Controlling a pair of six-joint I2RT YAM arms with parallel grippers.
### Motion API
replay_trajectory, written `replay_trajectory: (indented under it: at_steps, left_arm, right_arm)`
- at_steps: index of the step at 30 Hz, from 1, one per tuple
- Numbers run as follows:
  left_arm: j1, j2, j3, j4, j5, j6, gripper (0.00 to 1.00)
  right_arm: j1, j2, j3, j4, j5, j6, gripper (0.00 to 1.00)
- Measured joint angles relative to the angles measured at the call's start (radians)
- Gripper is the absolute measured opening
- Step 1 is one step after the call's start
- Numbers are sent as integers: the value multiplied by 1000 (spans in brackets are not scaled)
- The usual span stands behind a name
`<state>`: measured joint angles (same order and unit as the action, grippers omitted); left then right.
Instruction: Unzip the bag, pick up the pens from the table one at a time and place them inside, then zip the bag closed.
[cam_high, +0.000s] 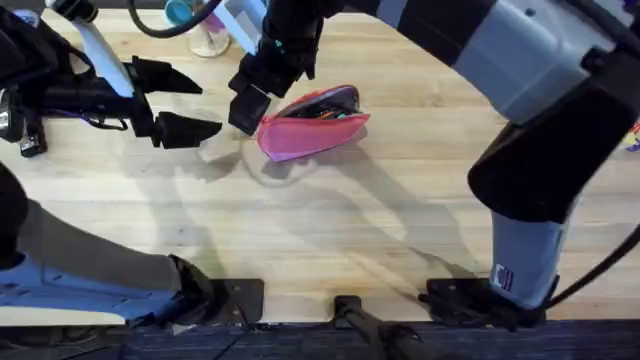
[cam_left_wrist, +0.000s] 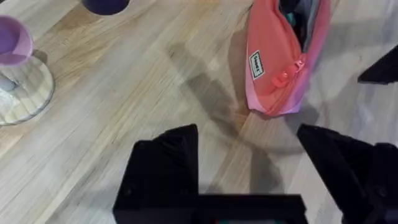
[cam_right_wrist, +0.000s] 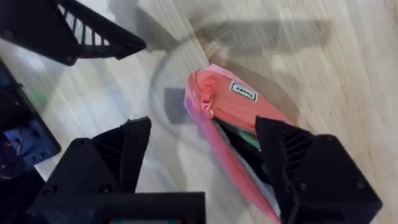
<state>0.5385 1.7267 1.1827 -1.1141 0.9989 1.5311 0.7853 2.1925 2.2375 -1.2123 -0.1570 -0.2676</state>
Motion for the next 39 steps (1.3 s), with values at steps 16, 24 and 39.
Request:
replay_trajectory:
  at_steps: [16, 24, 39]
  left_arm:
    - [0, 0, 0, 0, 0, 0, 994]
    - [0, 0, 0, 0, 0, 0, 994]
    - [0, 0, 0, 0, 0, 0, 993]
  right_arm:
    - [0, 1, 0, 95, -23, -32, 996]
    - [0, 34, 0, 114, -24, -26, 997]
    - [0, 47, 0, 120, -24, -16, 998]
